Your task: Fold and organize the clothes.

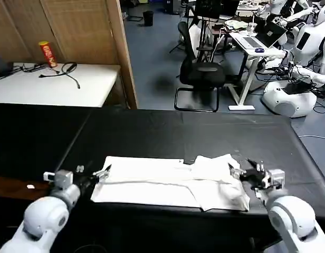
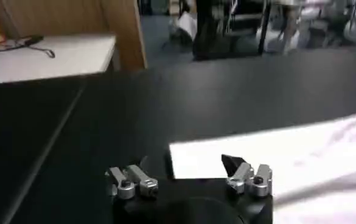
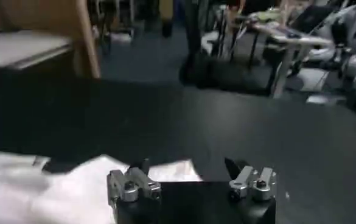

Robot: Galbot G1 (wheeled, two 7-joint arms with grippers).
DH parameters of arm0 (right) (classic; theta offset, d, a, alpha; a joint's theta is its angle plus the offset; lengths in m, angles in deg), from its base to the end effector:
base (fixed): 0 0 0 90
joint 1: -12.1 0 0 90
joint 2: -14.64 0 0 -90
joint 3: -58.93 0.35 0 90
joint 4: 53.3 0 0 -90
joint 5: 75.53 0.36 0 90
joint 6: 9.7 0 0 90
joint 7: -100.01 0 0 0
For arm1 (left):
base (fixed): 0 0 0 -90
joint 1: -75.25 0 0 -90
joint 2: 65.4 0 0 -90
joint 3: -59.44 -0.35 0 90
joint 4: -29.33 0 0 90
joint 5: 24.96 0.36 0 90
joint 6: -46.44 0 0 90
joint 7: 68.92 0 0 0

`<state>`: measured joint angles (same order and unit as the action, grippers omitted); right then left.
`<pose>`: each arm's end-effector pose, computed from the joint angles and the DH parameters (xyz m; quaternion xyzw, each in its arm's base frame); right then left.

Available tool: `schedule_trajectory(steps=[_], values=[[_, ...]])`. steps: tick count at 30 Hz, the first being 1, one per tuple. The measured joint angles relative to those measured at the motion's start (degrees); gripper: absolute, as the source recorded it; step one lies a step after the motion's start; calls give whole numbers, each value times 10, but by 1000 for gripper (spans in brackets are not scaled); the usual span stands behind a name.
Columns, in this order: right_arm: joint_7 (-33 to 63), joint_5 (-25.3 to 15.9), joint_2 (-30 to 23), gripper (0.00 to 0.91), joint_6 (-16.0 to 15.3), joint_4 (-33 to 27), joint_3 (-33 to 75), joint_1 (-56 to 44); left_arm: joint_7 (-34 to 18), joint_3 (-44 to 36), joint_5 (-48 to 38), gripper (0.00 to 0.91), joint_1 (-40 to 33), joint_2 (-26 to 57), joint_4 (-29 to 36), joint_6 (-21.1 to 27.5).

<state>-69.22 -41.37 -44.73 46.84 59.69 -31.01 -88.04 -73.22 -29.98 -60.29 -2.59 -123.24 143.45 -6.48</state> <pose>0.2945 -0.1070 -0.2355 0.0185 -0.9781 0.0115 0.2071 0.2854 0.1108 -0.2354 -0.0787 -0.9659 -0.0080 0.2467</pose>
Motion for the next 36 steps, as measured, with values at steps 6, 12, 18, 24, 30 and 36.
schedule_trajectory(steps=[6,12,18,24,30,36], values=[[0,-3,-32,878,6,-68,-25,49,-6,-17,-54,878,-58,-22,-69,10],[3,-21,-58,761,5,-109,-37,68,-4,-24,-85,770,-76,-36,-104,27],[-2,-26,-66,322,3,-124,-41,76,-3,-27,-80,117,-81,-45,-119,21],[-4,-38,-74,78,5,-125,-43,73,-6,-27,-74,0,-86,-49,-131,13],[-1,-63,-84,59,24,-117,-38,65,-2,-28,-40,0,-82,-52,-127,1],[-10,-81,-100,644,35,-120,-29,63,5,-36,26,878,-89,-63,-133,-36]])
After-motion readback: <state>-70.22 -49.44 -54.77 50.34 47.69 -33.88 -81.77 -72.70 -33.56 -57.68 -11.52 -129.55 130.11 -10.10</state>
